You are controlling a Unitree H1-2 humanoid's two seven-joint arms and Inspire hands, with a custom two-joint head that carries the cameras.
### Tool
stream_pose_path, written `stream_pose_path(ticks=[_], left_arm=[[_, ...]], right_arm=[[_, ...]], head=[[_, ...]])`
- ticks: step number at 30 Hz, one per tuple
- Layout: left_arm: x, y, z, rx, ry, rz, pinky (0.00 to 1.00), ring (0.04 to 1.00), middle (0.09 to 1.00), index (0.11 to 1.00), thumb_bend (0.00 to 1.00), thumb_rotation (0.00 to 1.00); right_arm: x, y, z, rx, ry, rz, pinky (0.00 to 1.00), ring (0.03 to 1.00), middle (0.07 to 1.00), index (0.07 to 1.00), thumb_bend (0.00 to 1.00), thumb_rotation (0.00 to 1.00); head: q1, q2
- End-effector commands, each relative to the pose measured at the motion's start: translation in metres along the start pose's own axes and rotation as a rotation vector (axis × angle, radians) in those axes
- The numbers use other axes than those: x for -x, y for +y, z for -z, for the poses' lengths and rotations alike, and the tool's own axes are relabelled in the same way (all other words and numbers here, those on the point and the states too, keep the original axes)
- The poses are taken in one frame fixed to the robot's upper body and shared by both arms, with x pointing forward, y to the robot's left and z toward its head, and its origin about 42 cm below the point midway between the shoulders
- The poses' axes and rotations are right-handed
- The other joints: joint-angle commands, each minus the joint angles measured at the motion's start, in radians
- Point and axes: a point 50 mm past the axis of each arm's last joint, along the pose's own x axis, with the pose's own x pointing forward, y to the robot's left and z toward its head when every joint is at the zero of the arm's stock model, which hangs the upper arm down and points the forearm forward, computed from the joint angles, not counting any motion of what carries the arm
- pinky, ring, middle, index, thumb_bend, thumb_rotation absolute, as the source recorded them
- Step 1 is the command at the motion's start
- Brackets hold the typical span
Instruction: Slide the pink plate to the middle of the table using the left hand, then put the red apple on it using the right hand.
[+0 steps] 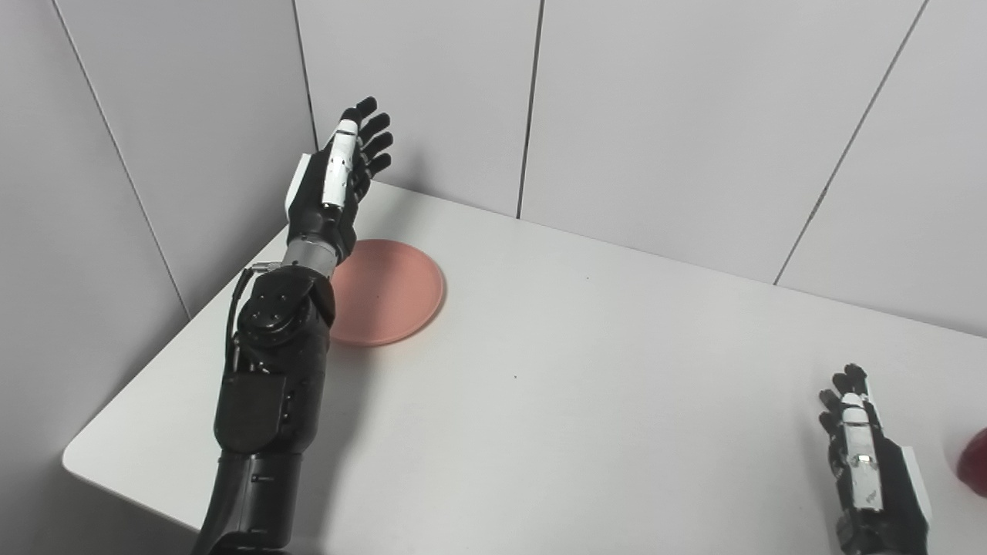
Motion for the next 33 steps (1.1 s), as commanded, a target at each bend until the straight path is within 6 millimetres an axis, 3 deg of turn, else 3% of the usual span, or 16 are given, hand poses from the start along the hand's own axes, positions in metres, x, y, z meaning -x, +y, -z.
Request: stream_pose_path(ticks=[1,9,22,33], left_arm=[[-0.015,0.001,-0.03,0.013,-0.123,-0.003,0.89,0.894,0.896,0.873,0.36,1.0],[-0.022,0.022,-0.032,0.014,-0.113,-0.062,0.88,0.886,0.886,0.867,0.35,1.0],[-0.034,0.07,-0.018,-0.019,-0.055,-0.171,0.89,0.881,0.876,0.853,0.34,0.99],[-0.034,0.088,-0.004,-0.011,-0.006,-0.219,0.89,0.881,0.876,0.858,0.32,1.0]], right_arm=[[-0.004,-0.002,-0.018,-0.001,-0.075,-0.003,1.0,0.976,0.991,1.0,0.03,1.0],[-0.005,-0.003,-0.019,-0.009,-0.078,0.0,1.0,0.97,0.989,1.0,0.02,1.0],[-0.006,-0.004,-0.02,-0.021,-0.068,-0.001,1.0,0.975,0.992,1.0,0.01,1.0],[-0.005,-0.004,-0.022,-0.004,-0.068,-0.003,1.0,0.989,1.0,1.0,0.02,1.0]], head=[[-0.001,0.001],[0.007,0.007],[0.016,0.011],[0.019,0.014]])
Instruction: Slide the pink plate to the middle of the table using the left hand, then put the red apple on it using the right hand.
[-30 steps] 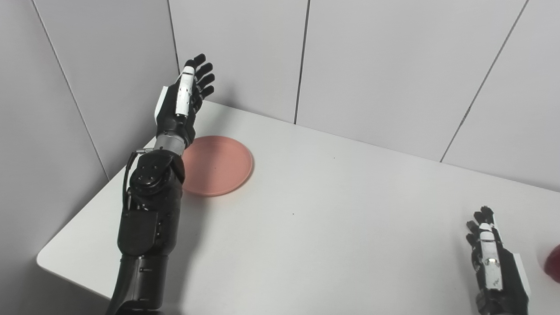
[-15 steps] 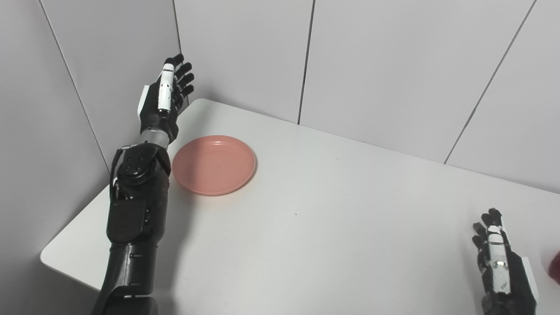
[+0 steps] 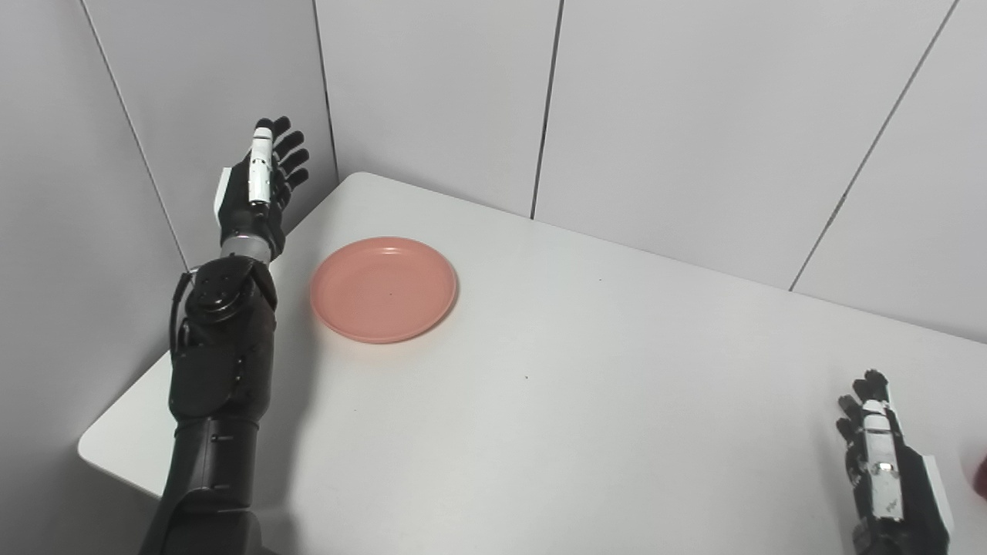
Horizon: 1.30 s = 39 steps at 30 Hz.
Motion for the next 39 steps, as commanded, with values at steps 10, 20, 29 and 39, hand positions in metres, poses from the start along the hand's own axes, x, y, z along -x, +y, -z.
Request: stream_pose_path(ticks=[10,20,29,39], left_arm=[[-0.014,0.013,-0.015,-0.002,-0.059,-0.031,0.89,0.876,0.874,0.86,0.32,1.0],[-0.022,0.019,0.008,-0.003,0.001,-0.038,0.89,0.881,0.874,0.861,0.33,1.0],[-0.022,0.027,0.024,-0.009,0.033,-0.031,0.88,0.889,0.886,0.872,0.31,1.0],[-0.016,0.027,0.038,0.002,0.061,-0.027,0.9,0.882,0.876,0.868,0.34,1.0]], right_arm=[[-0.004,-0.001,-0.021,0.002,-0.066,-0.011,1.0,0.991,0.998,1.0,0.04,1.0],[-0.005,-0.001,-0.023,0.005,-0.057,-0.004,1.0,0.988,0.999,1.0,0.01,1.0],[-0.005,-0.001,-0.024,0.001,-0.047,0.001,1.0,0.99,0.996,1.0,0.02,1.0],[-0.004,-0.001,-0.025,-0.002,-0.047,0.002,1.0,0.99,0.994,1.0,0.01,1.0]], head=[[0.004,0.005],[0.009,0.008],[0.012,0.011],[0.013,0.013]])
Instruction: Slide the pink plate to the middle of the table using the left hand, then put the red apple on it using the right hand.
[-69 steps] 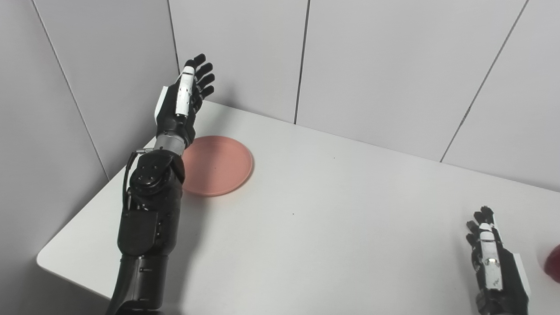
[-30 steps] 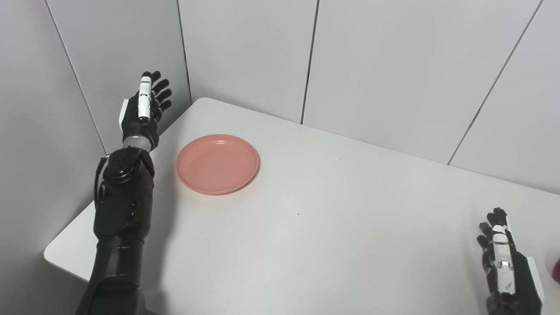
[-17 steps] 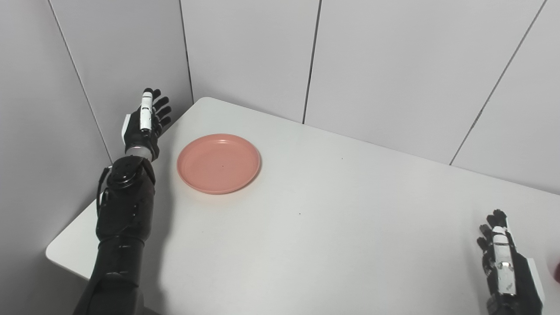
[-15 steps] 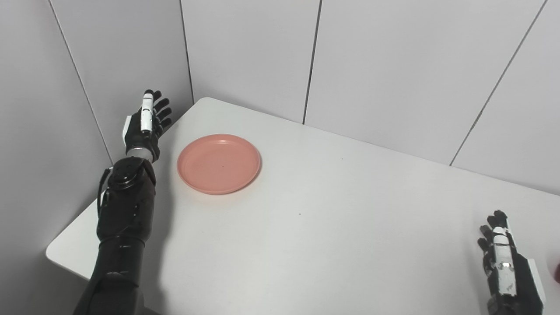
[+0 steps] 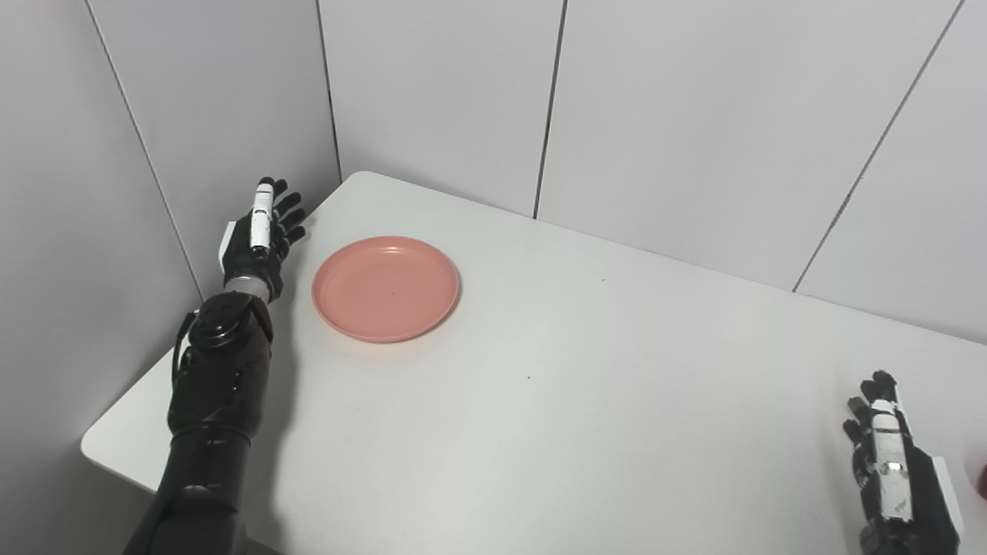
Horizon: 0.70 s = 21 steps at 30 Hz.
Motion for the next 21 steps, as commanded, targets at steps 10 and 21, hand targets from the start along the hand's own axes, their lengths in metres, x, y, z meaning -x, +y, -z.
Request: stream_pose_path(ticks=[10,21], left_arm=[[-0.005,-0.009,-0.021,-0.027,-0.093,0.027,0.91,0.903,0.905,0.88,0.36,1.0],[-0.002,-0.009,-0.006,-0.036,-0.074,0.032,0.88,0.888,0.884,0.859,0.36,1.0]], right_arm=[[-0.005,-0.002,-0.018,0.005,-0.066,-0.007,1.0,0.995,1.0,1.0,0.01,1.0],[-0.005,-0.002,-0.019,-0.008,-0.065,-0.008,1.0,0.991,1.0,1.0,0.02,1.0]], head=[[-0.002,0.004],[0.0,0.007]])
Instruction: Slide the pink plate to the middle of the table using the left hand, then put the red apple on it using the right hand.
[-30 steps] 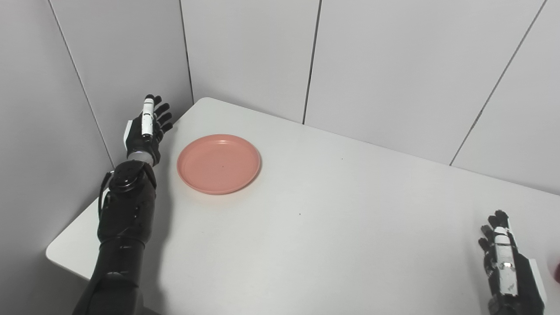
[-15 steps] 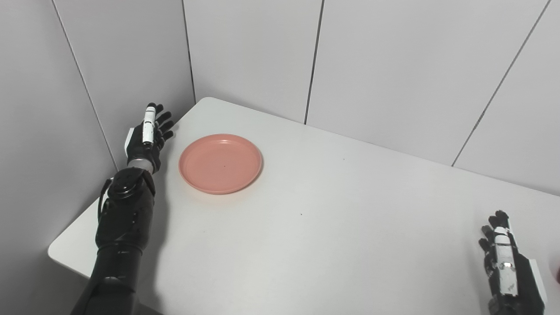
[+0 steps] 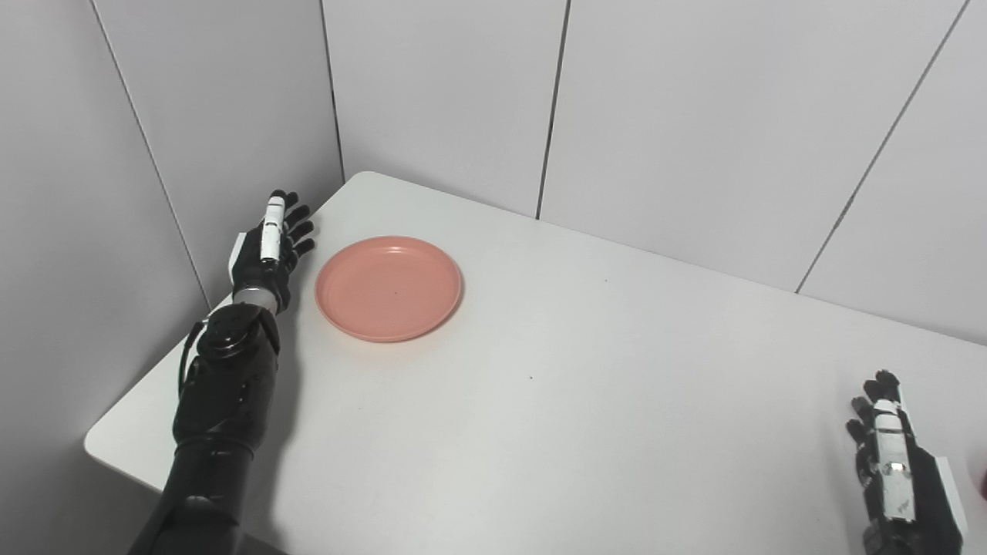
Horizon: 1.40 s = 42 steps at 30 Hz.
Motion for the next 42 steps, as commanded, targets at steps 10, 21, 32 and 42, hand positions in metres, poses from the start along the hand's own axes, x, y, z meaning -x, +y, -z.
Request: stream_pose_path(ticks=[10,21,32,42], left_arm=[[-0.002,-0.001,-0.005,0.01,-0.077,0.044,0.88,0.89,0.888,0.873,0.36,1.0],[0.0,-0.003,0.003,-0.003,-0.051,0.049,0.89,0.883,0.881,0.874,0.38,1.0],[0.004,-0.011,0.007,0.001,-0.031,0.046,0.87,0.878,0.883,0.864,0.35,1.0],[0.004,-0.016,0.011,-0.027,-0.031,0.074,0.87,0.888,0.888,0.866,0.34,1.0]], right_arm=[[-0.004,-0.001,-0.018,0.004,-0.058,0.002,1.0,0.994,0.999,1.0,0.02,1.0],[-0.005,-0.002,-0.017,0.003,-0.063,0.0,1.0,1.0,1.0,1.0,0.02,1.0],[-0.005,-0.003,-0.017,0.006,-0.061,-0.002,1.0,0.999,1.0,1.0,0.03,1.0],[-0.004,-0.002,-0.019,0.003,-0.054,0.006,1.0,0.991,0.995,1.0,0.05,1.0]], head=[[0.001,0.007],[0.002,0.012],[0.002,0.015],[-0.001,0.016]])
